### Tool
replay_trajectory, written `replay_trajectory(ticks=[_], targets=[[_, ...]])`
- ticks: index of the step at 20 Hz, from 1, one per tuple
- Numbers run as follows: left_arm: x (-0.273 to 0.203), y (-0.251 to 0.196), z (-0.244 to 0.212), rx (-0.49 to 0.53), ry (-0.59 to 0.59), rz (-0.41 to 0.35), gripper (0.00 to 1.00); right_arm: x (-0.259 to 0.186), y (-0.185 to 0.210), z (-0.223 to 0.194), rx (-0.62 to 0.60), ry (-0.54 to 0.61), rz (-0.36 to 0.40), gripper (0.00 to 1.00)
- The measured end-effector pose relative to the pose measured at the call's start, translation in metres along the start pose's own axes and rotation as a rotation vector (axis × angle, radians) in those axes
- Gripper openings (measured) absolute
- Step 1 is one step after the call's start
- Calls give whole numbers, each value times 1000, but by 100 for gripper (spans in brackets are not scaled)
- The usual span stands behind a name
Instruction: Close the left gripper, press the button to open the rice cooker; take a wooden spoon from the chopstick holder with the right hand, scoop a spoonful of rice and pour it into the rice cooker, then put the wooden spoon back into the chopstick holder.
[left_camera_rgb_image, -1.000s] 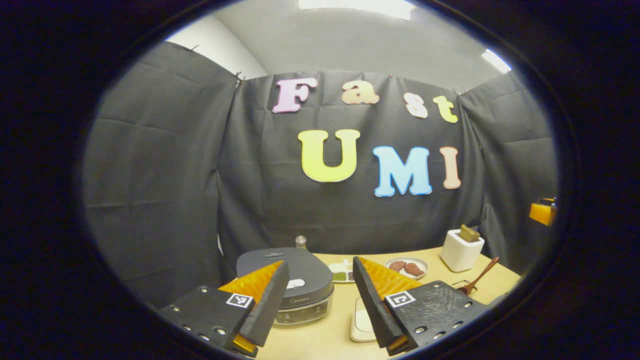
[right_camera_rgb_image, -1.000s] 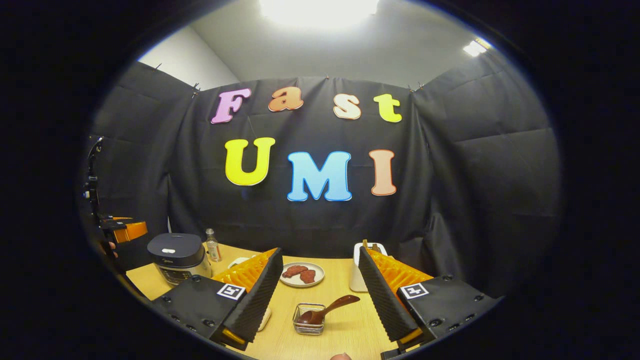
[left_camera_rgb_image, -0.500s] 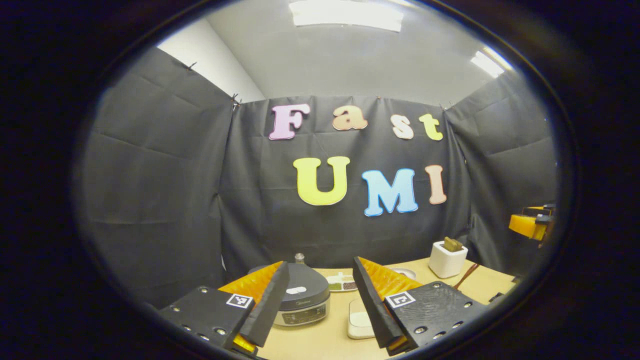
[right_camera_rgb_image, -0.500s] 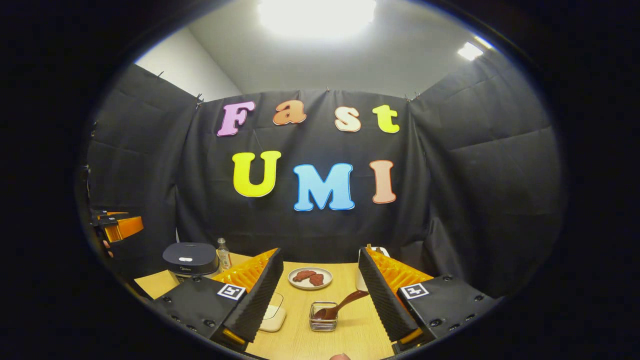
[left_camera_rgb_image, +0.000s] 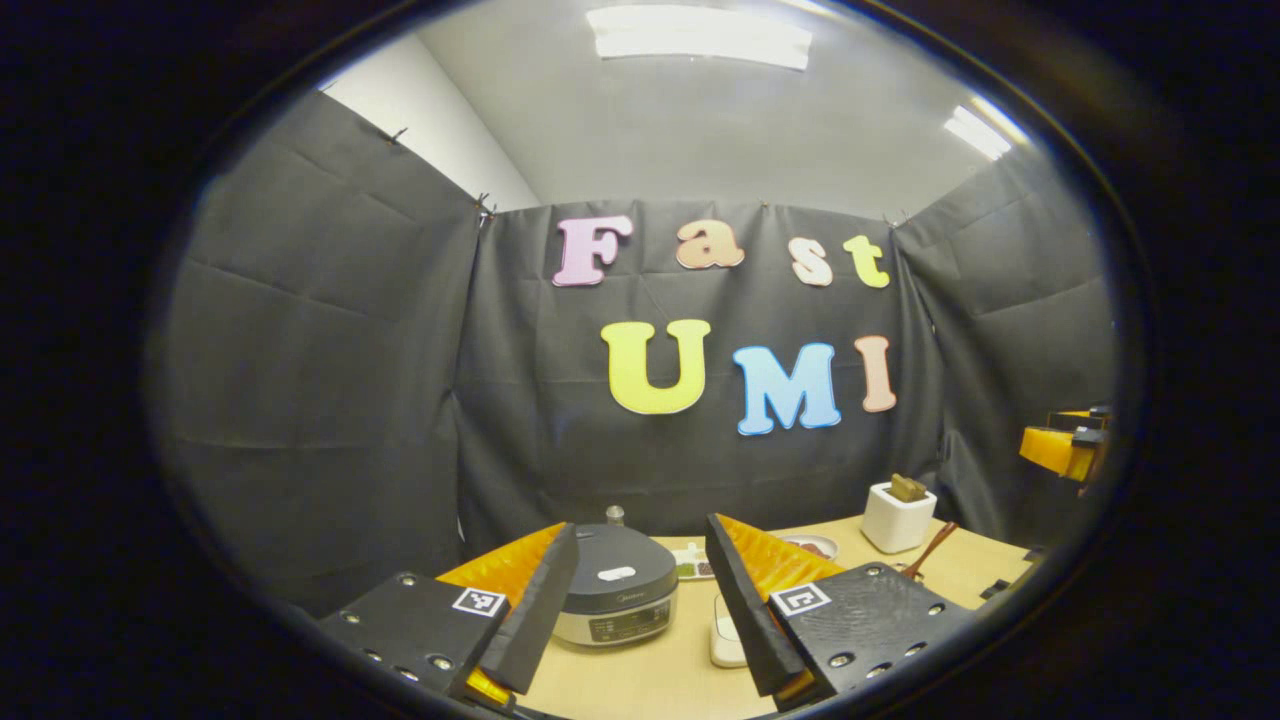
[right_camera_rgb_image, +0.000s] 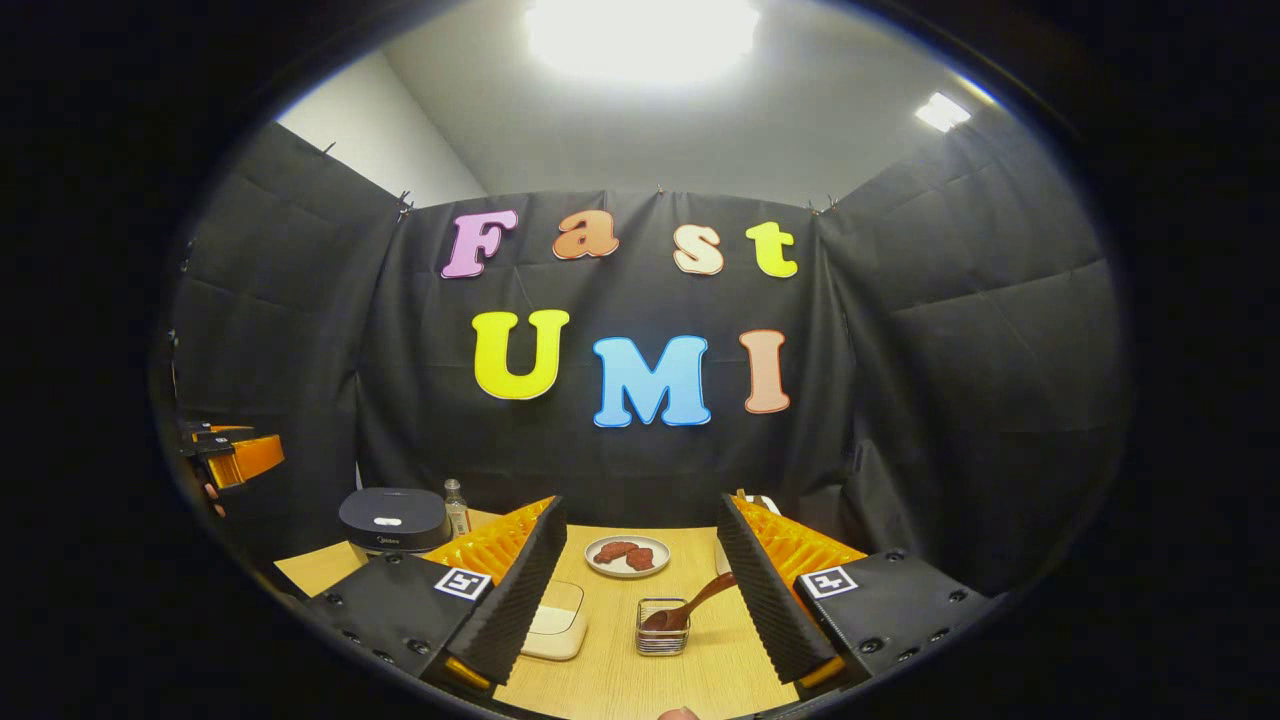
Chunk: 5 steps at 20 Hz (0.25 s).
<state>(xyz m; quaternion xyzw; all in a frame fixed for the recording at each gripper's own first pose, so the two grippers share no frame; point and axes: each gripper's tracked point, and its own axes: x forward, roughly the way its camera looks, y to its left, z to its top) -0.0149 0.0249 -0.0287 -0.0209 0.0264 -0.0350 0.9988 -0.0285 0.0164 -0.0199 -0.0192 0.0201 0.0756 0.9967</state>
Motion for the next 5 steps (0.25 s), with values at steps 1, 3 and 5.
replay_trajectory(ticks=[1,3,5], targets=[[-2,1,2,0,-3,1,80,-2,1,1,-2,-2,-1,96],[-3,3,3,5,-7,2,80,-4,0,3,-3,-5,-5,96],[-3,3,3,8,-9,-7,80,-5,1,3,1,-6,-8,92]])
